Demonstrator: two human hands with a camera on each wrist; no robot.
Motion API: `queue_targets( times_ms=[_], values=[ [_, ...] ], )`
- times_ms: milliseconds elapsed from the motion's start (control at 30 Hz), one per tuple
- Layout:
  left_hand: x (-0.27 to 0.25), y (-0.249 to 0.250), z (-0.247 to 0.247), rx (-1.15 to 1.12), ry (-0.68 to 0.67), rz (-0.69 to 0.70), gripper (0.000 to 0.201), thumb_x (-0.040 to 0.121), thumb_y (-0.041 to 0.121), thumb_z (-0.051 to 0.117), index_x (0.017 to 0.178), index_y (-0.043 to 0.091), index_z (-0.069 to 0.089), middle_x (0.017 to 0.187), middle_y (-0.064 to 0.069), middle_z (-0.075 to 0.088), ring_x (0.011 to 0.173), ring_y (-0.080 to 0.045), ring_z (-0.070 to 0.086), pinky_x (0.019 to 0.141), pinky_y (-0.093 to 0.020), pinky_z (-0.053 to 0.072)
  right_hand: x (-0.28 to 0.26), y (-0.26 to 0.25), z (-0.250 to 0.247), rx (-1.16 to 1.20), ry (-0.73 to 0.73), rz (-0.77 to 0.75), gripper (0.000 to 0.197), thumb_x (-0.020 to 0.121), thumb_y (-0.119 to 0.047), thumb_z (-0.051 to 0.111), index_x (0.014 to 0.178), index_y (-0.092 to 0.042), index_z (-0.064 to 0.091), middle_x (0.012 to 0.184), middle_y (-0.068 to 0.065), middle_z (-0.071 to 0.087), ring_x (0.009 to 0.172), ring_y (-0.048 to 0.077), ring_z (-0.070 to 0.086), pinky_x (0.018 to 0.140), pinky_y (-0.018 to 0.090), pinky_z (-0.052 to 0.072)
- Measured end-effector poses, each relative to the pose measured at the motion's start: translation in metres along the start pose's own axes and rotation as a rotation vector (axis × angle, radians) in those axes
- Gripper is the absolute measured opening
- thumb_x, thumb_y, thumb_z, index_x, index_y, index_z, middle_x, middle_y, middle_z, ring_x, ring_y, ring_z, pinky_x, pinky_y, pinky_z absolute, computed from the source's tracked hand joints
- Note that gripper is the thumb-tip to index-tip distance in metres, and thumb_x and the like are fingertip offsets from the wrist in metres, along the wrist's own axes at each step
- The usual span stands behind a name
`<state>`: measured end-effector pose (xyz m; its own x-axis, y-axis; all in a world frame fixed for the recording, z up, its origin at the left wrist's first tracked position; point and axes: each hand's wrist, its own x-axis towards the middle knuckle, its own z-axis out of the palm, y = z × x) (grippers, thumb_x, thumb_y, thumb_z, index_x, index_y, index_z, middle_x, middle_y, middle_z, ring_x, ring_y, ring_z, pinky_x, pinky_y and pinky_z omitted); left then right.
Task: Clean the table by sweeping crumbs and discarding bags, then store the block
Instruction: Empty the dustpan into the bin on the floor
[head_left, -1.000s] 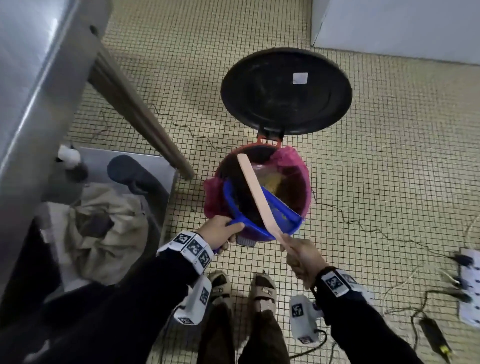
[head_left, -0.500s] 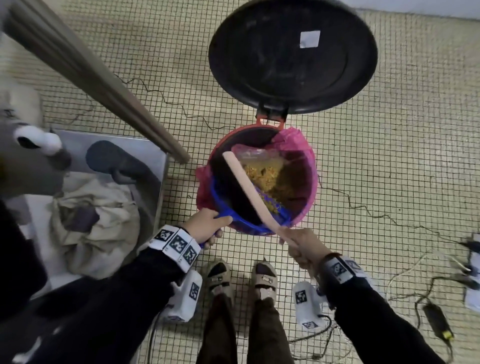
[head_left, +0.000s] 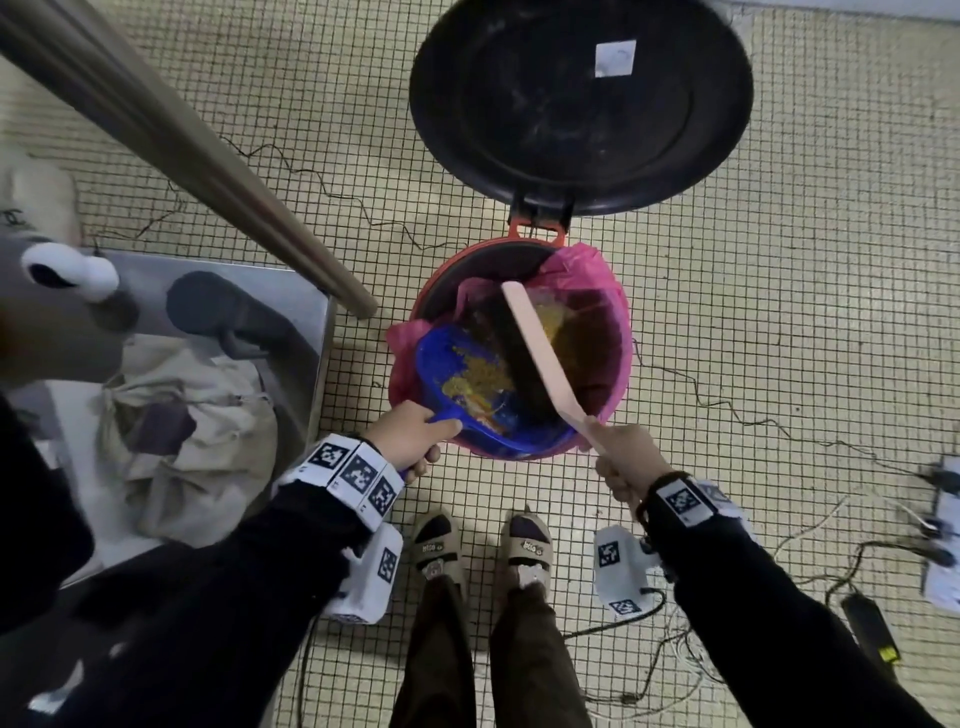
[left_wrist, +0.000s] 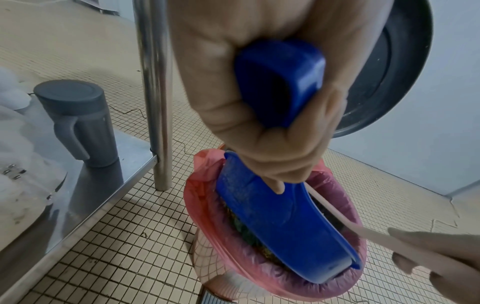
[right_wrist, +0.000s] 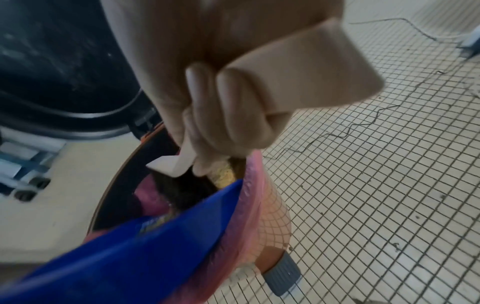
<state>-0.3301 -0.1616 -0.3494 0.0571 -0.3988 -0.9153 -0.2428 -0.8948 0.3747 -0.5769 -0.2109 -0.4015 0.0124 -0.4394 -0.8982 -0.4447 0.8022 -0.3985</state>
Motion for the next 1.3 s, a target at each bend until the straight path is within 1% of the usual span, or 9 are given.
queue_targets(
  times_ms=[167,267,367,467,633,867,1033,1200,1300],
  values=[
    [-0.002,-0.001,-0.003,0.016,-0.002,0.0,0.024,0.096,0.026,0.049,0.098,0.004,0.057,0.059,-0.001,0.044,0.036,-0.009,0.034,0.031,-0.014,0.028,-0.013,-0.001,-0.018,-0.079,-0.281,0.1,0.043,0.09,-0.048,0.053,0.08,-0.007,0.062,0.04,-0.003,0.035,0.027,0.007,0.023,0.034,0.011,0.016],
    [-0.003,-0.002,-0.004,0.018,-0.004,-0.004,0.021,0.095,0.025,0.049,0.091,0.005,0.055,0.058,-0.002,0.044,0.032,-0.007,0.034,0.031,-0.015,0.028,-0.009,-0.002,-0.015,-0.237,-0.131,0.046,0.048,0.089,-0.049,0.054,0.083,-0.003,0.066,0.044,0.0,0.038,0.028,0.009,0.026,0.034,0.013,0.019],
    [-0.005,-0.001,-0.007,-0.01,-0.009,-0.019,0.027,0.095,0.025,0.049,0.106,0.001,0.057,0.057,-0.001,0.043,0.031,-0.007,0.034,0.031,-0.014,0.028,-0.003,-0.003,-0.021,-0.241,0.049,-0.03,0.047,0.09,-0.048,0.052,0.087,-0.003,0.068,0.046,0.0,0.041,0.029,0.009,0.028,0.034,0.013,0.022],
    [-0.007,0.0,-0.008,0.009,0.002,-0.016,0.029,0.095,0.026,0.049,0.109,0.002,0.057,0.057,-0.001,0.044,0.03,-0.006,0.035,0.032,-0.013,0.029,-0.012,-0.006,-0.041,-0.123,-0.078,-0.006,0.045,0.09,-0.046,0.055,0.088,-0.003,0.068,0.042,-0.003,0.034,0.029,0.008,0.023,0.035,0.011,0.018],
    [-0.01,-0.001,-0.007,0.078,0.035,-0.008,0.027,0.094,0.027,0.05,0.1,0.002,0.058,0.057,-0.001,0.045,0.031,-0.008,0.035,0.032,-0.015,0.028,-0.021,-0.027,-0.051,-0.372,-0.228,0.031,0.047,0.087,-0.048,0.058,0.089,-0.002,0.071,0.041,-0.002,0.034,0.029,0.009,0.025,0.034,0.013,0.02],
    [-0.014,0.002,-0.006,0.091,0.044,-0.022,0.036,0.095,0.029,0.049,0.112,-0.001,0.057,0.061,-0.001,0.046,0.041,-0.012,0.037,0.035,-0.018,0.03,-0.011,-0.018,-0.03,-0.388,0.023,-0.139,0.048,0.091,-0.045,0.053,0.088,0.0,0.071,0.046,0.004,0.043,0.025,0.008,0.029,0.03,0.014,0.023],
    [-0.017,0.01,-0.004,0.038,0.041,-0.052,0.034,0.094,0.027,0.049,0.111,-0.002,0.056,0.059,-0.002,0.044,0.033,-0.008,0.034,0.036,-0.015,0.027,-0.019,0.0,-0.013,-0.312,-0.094,-0.073,0.047,0.09,-0.048,0.053,0.087,-0.004,0.069,0.041,-0.002,0.039,0.027,0.008,0.026,0.033,0.014,0.022],
    [-0.018,0.015,-0.005,0.04,0.026,-0.069,0.029,0.094,0.026,0.05,0.107,0.002,0.059,0.057,-0.001,0.043,0.034,-0.008,0.033,0.036,-0.014,0.027,-0.003,-0.003,-0.006,-0.397,0.113,-0.102,0.052,0.092,-0.045,0.05,0.094,0.004,0.069,0.05,0.004,0.045,0.035,0.012,0.036,0.028,0.013,0.026],
    [-0.018,0.018,-0.005,0.041,0.017,-0.067,0.022,0.093,0.025,0.05,0.102,0.007,0.057,0.056,-0.001,0.042,0.031,-0.007,0.032,0.034,-0.013,0.026,-0.001,-0.005,-0.006,-0.389,0.101,-0.162,0.052,0.092,-0.043,0.052,0.092,0.007,0.068,0.05,0.004,0.043,0.03,0.01,0.035,0.027,0.013,0.025]
  ],
)
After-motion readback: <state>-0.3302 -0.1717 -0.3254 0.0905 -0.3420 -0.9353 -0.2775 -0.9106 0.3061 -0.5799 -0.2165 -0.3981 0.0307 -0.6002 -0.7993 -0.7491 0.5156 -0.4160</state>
